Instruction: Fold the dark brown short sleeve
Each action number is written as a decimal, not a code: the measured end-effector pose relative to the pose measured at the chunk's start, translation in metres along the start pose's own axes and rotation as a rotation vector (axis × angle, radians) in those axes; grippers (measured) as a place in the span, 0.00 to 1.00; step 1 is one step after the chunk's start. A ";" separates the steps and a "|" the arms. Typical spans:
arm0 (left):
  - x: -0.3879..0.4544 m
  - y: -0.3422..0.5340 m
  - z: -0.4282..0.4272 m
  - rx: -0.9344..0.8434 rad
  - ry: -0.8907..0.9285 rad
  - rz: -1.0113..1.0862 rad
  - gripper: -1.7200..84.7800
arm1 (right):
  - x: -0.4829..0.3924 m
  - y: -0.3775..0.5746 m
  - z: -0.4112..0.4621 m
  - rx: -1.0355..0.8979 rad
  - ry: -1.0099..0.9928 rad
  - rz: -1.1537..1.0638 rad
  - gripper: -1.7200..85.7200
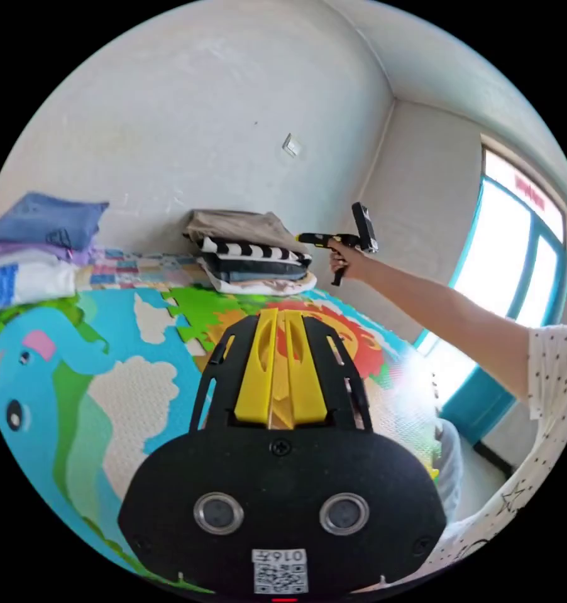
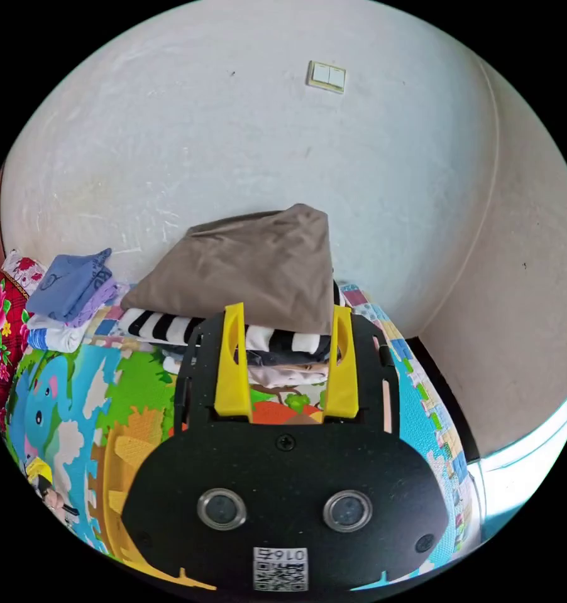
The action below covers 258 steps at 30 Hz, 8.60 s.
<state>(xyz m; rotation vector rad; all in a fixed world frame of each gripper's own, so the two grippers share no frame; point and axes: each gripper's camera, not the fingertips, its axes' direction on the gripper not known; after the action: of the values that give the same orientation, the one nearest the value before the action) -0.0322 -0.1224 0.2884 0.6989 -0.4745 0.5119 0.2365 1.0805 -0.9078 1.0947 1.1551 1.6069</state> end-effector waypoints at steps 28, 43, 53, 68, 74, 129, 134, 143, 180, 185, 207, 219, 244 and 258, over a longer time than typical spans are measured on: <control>0.104 -0.003 -0.027 -0.168 -0.227 0.008 0.12 | -0.111 0.393 -0.216 0.104 -0.701 -0.542 0.04; 0.181 -0.007 0.070 -0.552 -0.380 0.158 0.01 | -0.067 0.504 -0.285 0.130 -0.512 -0.395 0.12; 0.185 -0.033 -0.110 -0.195 -0.474 0.040 0.01 | -0.079 0.519 -0.275 0.044 -0.414 -0.311 0.12; 0.250 -0.041 -0.071 -0.261 -0.248 0.170 0.09 | -0.162 0.508 -0.280 -0.050 -0.455 -0.390 0.03; 0.243 -0.035 -0.052 -0.357 -0.031 0.085 0.14 | -0.227 0.523 -0.346 0.250 -0.907 -0.648 0.03; 0.130 -0.016 -0.292 -0.032 -0.832 -0.435 0.05 | -0.105 0.582 -0.367 -0.052 0.022 0.146 0.04; 0.151 -0.027 -0.249 -0.060 -0.570 -0.256 0.09 | -0.106 0.583 -0.386 0.118 -0.181 0.087 0.06; 0.177 -0.032 -0.079 -0.558 -0.445 -0.052 0.07 | -0.172 0.577 -0.366 0.082 -0.393 -0.163 0.12; 0.116 -0.047 -0.152 -0.470 -0.727 -0.144 0.11 | -0.109 0.592 -0.380 -0.001 -0.408 -0.351 0.02; 0.082 -0.047 -0.152 -0.526 -0.758 -0.212 0.11 | -0.058 0.620 -0.403 0.038 -0.222 -0.240 0.02; 0.161 -0.042 -0.302 -0.320 -0.485 0.023 0.01 | -0.059 0.642 -0.289 -0.253 -0.364 -0.344 0.11; 0.201 -0.046 -0.433 0.064 -0.115 0.180 0.01 | 0.067 0.669 -0.372 0.159 -0.391 -0.247 0.03; 0.158 -0.405 -0.421 0.161 -0.315 0.170 0.01 | 0.164 0.333 -0.323 0.500 -0.232 -0.131 0.03; -0.035 -0.204 -0.274 -0.481 -0.027 -0.304 0.01 | 0.127 0.351 -0.074 -0.378 -0.457 -0.295 0.03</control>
<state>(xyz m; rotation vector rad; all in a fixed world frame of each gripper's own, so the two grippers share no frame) 0.1248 -0.0731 -0.0127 0.3052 -0.4836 0.0916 0.0837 1.1118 -0.5608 0.9256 0.6403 1.1979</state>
